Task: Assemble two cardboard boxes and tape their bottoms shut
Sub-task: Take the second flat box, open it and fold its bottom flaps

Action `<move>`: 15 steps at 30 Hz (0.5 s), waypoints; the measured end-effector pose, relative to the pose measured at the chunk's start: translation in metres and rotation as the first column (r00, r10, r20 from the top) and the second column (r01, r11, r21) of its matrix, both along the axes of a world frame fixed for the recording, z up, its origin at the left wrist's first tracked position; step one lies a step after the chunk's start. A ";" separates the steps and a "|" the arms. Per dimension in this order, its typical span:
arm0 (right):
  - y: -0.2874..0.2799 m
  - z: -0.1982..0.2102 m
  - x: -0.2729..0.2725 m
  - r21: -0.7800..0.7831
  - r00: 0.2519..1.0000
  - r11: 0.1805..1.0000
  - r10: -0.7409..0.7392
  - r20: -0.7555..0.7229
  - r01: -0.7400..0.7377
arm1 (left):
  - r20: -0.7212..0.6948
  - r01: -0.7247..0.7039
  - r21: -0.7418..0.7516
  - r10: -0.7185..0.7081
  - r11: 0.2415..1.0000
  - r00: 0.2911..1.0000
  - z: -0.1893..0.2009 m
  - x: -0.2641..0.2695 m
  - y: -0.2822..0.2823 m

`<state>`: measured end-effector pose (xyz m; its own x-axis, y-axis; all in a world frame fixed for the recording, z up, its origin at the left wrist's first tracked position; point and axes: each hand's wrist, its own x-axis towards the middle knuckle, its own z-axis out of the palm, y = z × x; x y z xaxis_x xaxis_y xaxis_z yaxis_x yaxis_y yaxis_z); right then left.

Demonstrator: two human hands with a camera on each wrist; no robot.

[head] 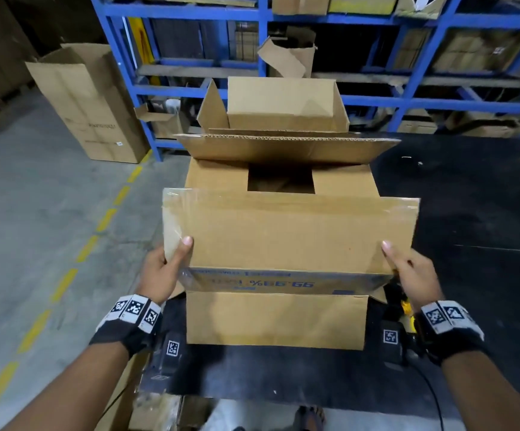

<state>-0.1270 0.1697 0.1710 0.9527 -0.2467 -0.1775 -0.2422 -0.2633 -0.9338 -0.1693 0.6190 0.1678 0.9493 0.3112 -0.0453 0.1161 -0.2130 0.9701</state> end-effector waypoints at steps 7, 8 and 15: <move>0.016 -0.019 0.005 -0.363 0.978 0.919 0.196 0.078 -0.155 | 0.040 0.010 0.143 -0.016 0.990 0.999 -0.024 -0.003 -0.010; 0.017 -0.026 0.005 -0.438 0.973 0.877 0.231 0.027 -0.196 | 0.019 0.035 0.217 -0.040 0.976 0.999 -0.030 -0.004 -0.010; 0.022 -0.046 -0.010 -0.467 0.962 0.842 0.251 -0.109 -0.272 | -0.086 0.086 0.377 -0.058 0.922 0.995 -0.058 -0.012 -0.013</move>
